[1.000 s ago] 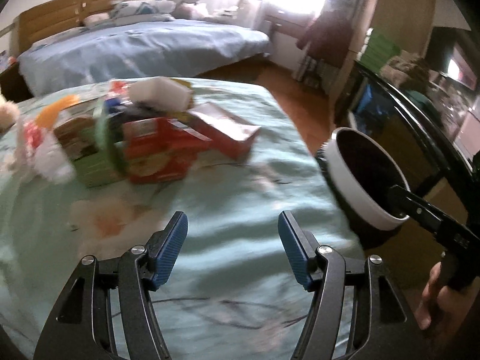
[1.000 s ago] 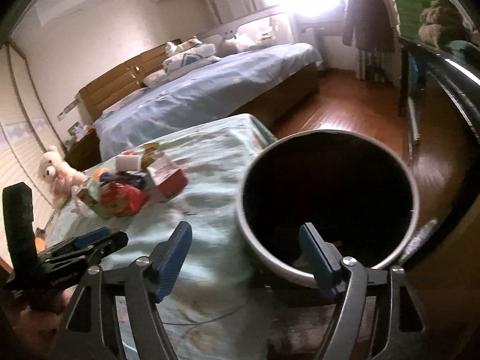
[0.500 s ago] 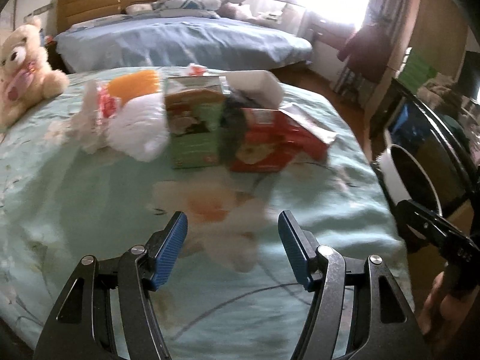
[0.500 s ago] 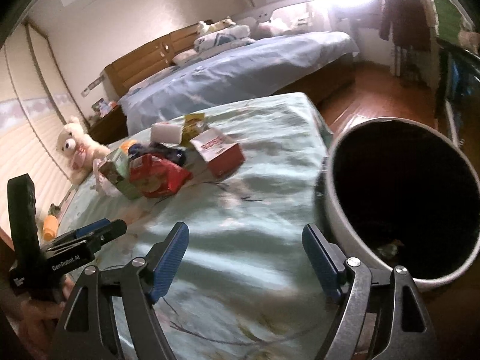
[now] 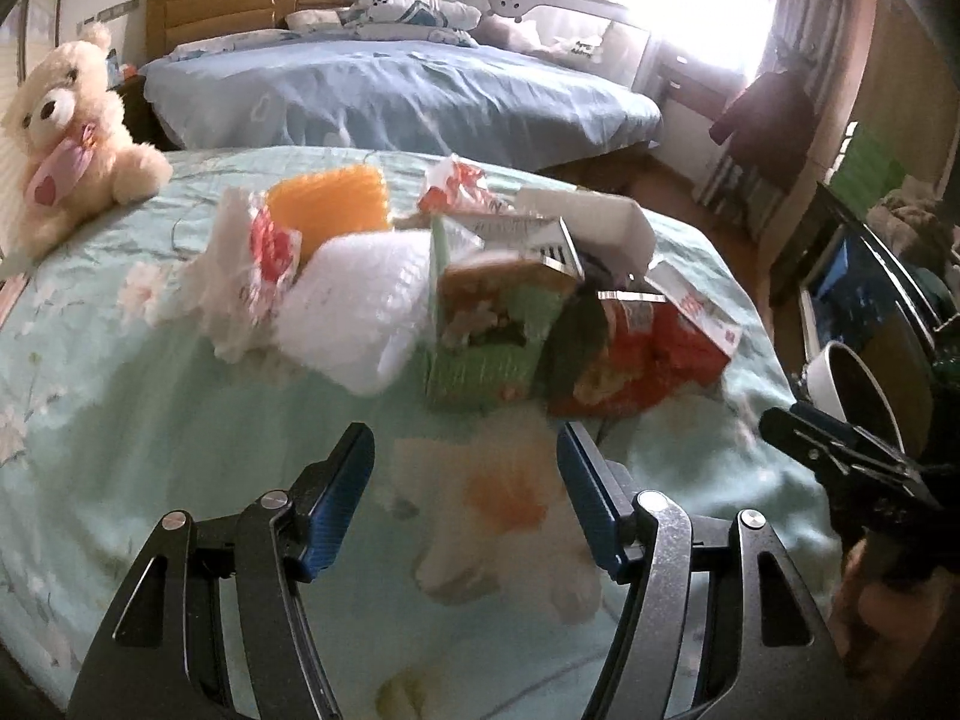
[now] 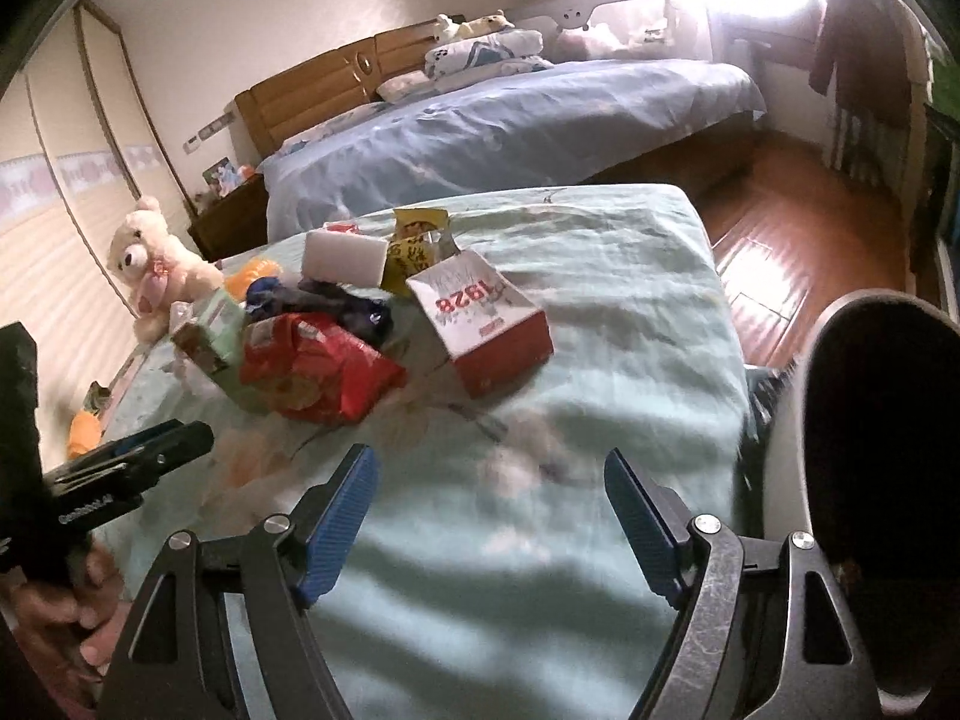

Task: Collect trash
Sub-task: 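Grasp the green drink carton with the left tool while the right grasps the white-red box, then carry the green carton and white-red box over the bin with both tools, then open both tools to drop the carton and box into the bin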

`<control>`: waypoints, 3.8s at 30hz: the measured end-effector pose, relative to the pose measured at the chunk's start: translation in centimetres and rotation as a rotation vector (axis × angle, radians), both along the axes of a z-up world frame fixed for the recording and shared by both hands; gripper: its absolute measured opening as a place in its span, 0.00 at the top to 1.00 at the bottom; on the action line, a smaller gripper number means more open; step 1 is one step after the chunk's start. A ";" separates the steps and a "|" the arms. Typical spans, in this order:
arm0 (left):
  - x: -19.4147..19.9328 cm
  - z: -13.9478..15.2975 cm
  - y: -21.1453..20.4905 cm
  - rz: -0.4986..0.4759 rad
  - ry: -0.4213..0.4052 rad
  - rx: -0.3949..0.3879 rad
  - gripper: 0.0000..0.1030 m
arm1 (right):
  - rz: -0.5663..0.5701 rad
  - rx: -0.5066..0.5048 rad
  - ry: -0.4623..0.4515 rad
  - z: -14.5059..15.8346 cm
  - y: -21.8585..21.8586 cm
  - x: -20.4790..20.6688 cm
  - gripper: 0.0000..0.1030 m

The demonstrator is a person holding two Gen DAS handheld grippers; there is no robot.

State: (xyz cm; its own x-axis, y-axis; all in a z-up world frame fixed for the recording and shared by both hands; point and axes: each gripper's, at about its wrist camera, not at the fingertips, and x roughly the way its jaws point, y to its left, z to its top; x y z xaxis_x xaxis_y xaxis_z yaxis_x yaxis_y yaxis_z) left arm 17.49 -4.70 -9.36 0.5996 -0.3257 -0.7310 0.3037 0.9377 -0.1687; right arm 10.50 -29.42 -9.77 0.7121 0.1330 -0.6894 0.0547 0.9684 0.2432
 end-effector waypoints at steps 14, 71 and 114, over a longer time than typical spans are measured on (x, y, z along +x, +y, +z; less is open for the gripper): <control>4.1 -0.9 -1.5 0.028 0.019 -0.001 0.37 | 0.053 -0.045 0.038 -0.9 -0.1 6.8 0.23; -9.5 3.7 -15.3 -0.456 -0.071 -0.001 0.57 | -0.263 -0.049 -0.118 4.1 -7.9 -14.5 0.48; -8.6 3.3 -28.4 -0.658 -0.056 0.068 0.56 | -0.446 -0.097 -0.068 2.9 -15.9 -15.2 0.48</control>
State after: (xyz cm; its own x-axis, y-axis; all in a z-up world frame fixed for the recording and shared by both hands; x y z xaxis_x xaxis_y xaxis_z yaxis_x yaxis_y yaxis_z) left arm 8.86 -33.06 -6.05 0.3292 -0.5911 -0.7363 0.8233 0.5615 -0.0826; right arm -4.73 -45.31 -6.88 0.7292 -0.2593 -0.6333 0.4580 0.8725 0.1702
